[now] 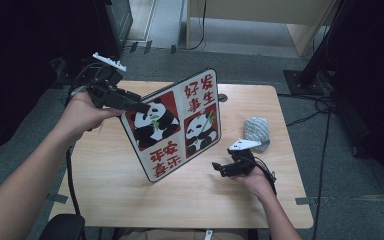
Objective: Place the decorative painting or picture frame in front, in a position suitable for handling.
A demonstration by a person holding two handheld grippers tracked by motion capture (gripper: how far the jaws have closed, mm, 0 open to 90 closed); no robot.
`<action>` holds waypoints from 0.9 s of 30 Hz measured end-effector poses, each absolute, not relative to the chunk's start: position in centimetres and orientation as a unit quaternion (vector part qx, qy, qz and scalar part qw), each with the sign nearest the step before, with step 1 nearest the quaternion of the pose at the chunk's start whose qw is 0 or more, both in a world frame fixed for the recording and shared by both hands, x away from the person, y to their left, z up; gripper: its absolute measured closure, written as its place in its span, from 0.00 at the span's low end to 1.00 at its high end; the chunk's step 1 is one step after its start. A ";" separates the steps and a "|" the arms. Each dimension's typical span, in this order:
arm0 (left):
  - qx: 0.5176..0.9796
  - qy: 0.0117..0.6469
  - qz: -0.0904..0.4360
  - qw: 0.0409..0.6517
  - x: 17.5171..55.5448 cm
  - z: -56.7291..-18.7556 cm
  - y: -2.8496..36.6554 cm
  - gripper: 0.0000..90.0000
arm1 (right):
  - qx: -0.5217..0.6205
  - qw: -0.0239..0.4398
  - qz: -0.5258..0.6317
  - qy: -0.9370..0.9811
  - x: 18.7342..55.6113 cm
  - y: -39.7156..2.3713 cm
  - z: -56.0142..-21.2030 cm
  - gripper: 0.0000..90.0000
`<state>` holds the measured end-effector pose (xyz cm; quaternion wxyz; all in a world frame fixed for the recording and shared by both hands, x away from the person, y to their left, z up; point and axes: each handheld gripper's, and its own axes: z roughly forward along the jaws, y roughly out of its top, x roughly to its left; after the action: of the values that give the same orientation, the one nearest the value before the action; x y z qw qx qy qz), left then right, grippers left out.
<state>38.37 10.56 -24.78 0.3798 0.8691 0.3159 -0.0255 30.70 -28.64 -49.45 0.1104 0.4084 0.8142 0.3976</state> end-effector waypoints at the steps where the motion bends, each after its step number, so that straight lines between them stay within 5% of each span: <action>1: 0.869 0.315 -0.022 0.381 38.2 -24.8 10.7 0.37 | 0.408 0.111 0.402 0.812 30.7 -28.7 -49.3 0.15; 27: 0.860 0.302 -0.003 0.411 34.5 -27.3 13.5 0.40 | 0.434 0.120 0.441 0.776 31.9 -32.6 -46.2 0.24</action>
<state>34.47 13.46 -27.32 0.4106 0.8604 0.3018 -0.0029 31.93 -32.56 -46.16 0.1204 0.4339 0.7763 0.4413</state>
